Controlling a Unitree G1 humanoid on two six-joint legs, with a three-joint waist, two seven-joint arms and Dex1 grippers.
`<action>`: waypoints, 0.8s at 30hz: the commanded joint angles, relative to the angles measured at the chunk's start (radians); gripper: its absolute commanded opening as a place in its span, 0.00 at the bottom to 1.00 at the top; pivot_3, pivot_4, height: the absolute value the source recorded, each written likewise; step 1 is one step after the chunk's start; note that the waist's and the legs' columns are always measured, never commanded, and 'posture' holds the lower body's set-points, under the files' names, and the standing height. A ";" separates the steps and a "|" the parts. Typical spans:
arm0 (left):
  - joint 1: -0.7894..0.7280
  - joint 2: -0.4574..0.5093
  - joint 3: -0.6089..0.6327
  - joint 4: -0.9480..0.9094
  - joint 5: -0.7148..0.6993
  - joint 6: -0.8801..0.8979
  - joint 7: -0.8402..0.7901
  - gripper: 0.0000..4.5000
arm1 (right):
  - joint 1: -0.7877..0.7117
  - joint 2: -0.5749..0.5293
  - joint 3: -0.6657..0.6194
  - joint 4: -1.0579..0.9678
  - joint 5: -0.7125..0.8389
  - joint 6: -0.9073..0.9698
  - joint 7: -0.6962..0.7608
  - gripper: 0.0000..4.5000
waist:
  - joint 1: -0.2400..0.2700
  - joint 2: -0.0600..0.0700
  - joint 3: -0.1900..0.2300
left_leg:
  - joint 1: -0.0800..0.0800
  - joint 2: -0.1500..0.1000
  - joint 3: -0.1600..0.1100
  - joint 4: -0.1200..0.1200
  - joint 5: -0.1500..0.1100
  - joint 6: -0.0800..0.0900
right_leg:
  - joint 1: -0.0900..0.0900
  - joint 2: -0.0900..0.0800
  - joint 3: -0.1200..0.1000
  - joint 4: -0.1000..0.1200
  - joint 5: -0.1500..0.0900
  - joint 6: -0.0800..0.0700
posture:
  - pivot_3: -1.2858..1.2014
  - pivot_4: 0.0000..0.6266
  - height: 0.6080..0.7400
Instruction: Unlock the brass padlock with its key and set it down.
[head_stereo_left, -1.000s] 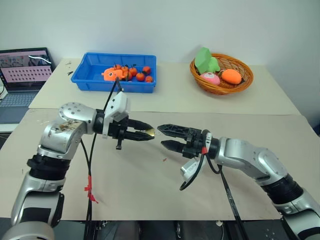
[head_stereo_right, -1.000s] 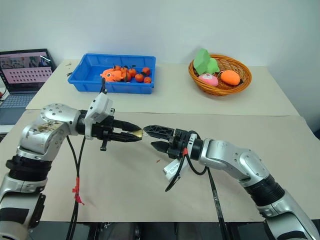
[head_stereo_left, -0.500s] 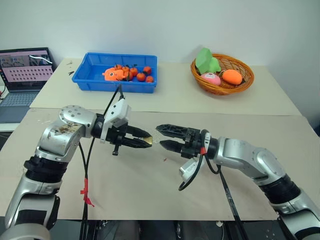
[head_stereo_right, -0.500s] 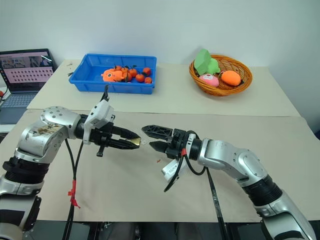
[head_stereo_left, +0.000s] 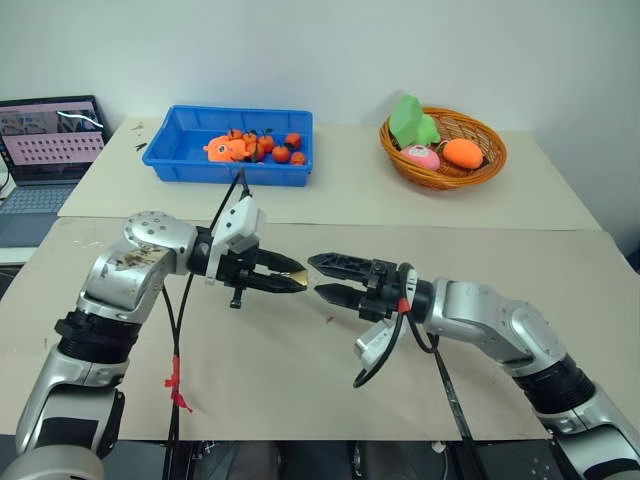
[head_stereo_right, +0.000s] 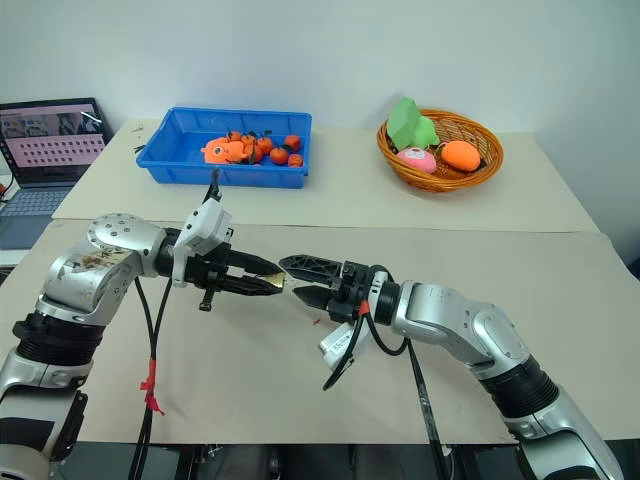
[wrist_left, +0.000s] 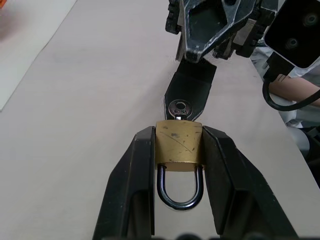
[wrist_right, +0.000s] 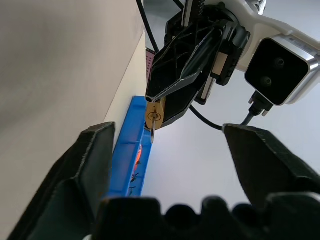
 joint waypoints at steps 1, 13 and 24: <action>-0.023 0.006 0.012 -0.017 -0.002 -0.021 0.001 0.19 | -0.001 0.004 -0.046 -0.025 0.019 0.006 -0.005 0.54 | 0.000 0.000 0.000 | 0.000 0.000 0.000 0.000 0.000 0.000 | 0.000 0.000 0.000 0.000 0.000 0.000 | 0.52 0.24 1.00; -0.030 -0.002 0.014 -0.011 -0.004 -0.023 0.018 0.19 | 0.012 0.022 -0.043 -0.046 0.021 0.002 0.017 0.00 | 0.000 0.000 0.000 | 0.000 0.000 0.000 0.000 0.000 0.000 | 0.000 0.000 0.000 0.000 0.000 0.000 | 0.52 0.24 1.00; -0.021 -0.005 0.017 -0.022 -0.005 -0.022 0.032 0.19 | 0.012 0.037 -0.032 -0.044 0.123 0.034 0.097 0.00 | 0.000 0.000 0.000 | 0.000 0.000 0.000 0.000 0.000 0.000 | 0.000 0.000 0.000 0.000 0.000 0.000 | 0.52 0.24 1.00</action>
